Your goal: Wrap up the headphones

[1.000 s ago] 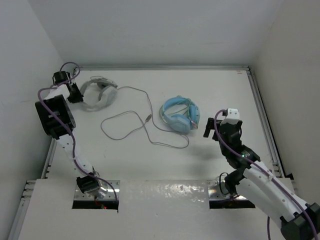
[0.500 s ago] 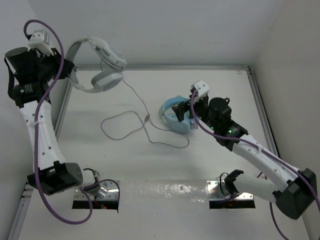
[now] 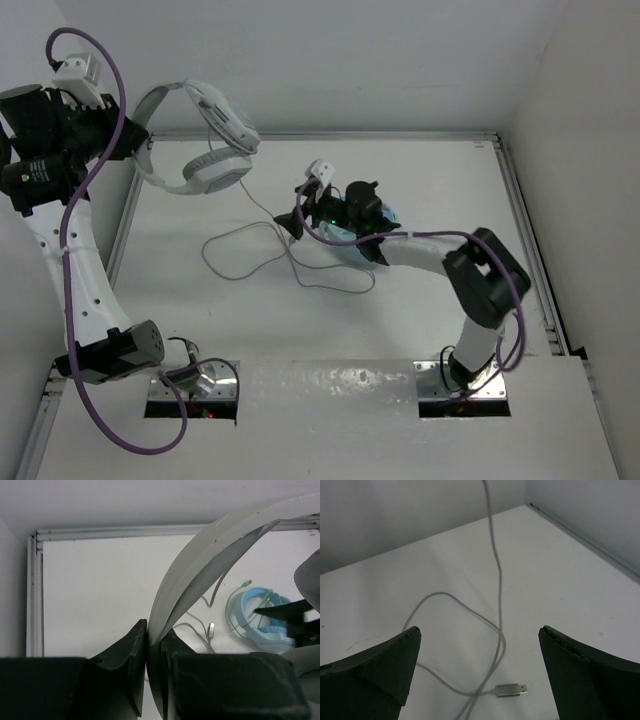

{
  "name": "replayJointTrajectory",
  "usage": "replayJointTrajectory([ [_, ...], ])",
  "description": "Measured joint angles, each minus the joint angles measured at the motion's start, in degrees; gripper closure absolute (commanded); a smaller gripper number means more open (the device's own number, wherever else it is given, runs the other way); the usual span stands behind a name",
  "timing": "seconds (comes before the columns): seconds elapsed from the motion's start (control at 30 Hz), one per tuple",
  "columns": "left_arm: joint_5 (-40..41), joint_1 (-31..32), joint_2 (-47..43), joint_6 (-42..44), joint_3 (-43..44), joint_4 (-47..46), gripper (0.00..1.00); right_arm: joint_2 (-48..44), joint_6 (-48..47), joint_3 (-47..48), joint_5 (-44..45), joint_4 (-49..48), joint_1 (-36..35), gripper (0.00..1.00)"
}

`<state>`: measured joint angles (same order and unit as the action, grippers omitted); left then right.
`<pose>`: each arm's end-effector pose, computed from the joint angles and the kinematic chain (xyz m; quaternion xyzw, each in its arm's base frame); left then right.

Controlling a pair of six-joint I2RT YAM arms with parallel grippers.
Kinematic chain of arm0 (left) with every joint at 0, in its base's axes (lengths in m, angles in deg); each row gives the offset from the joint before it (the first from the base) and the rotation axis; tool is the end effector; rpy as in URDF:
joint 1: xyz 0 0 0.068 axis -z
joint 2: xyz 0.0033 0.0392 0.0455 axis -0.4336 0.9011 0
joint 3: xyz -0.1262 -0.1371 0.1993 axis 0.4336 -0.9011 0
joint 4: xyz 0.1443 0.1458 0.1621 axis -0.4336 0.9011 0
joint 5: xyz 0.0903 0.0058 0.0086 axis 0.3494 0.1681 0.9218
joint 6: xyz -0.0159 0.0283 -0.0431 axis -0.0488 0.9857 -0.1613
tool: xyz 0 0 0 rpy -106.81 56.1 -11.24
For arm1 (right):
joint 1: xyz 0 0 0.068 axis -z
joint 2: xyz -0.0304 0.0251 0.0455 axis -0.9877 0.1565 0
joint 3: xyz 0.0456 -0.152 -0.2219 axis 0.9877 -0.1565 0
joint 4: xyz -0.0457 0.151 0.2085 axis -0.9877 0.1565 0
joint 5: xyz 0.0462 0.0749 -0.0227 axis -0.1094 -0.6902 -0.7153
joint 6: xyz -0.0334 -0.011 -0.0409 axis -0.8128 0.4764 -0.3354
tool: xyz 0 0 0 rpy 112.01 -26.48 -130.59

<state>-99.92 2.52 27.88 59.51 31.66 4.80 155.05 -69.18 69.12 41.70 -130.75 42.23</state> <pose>0.2256 0.0746 0.5033 0.0393 0.8155 -0.1100 0.5669 0.2901 0.2483 0.2491 -0.2981 0.6381 0.3902 0.5931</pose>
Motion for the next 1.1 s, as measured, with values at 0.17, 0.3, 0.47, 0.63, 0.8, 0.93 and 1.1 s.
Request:
replayJointTrajectory([
  [0.17,-1.6,0.0,-1.2,-0.13,3.56,0.26,1.0,15.63,1.95,10.67,1.44,-1.53,-0.87,0.01],
  [0.3,-2.99,0.0,-1.68,-0.31,3.56,0.42,1.0,24.26,2.47,19.61,4.17,0.11,-1.16,0.01],
  [0.47,-3.15,0.0,-1.64,-1.01,3.52,0.35,1.0,32.3,3.63,27.45,7.06,3.61,-1.57,0.52],
  [0.63,-3.26,0.0,-1.68,-3.96,0.94,-2.99,1.0,36.3,6.1,28.2,7.32,8.46,-2.58,1.0],
  [0.8,-1.2,0.02,-0.63,-10.01,-6.62,-11.63,1.0,33.46,6.1,19.26,4.87,10.01,-6.34,1.0],
  [0.93,4.31,0.26,4.22,-13.6,-10.27,-18.18,1.0,26.32,1.64,13.68,1.75,14.93,-13.31,1.0],
  [1.1,14.73,0.79,11.45,-14.49,-11.85,-23.98,1.0,16.46,-5.95,13.11,-1.97,24.55,-23.3,1.0],
])
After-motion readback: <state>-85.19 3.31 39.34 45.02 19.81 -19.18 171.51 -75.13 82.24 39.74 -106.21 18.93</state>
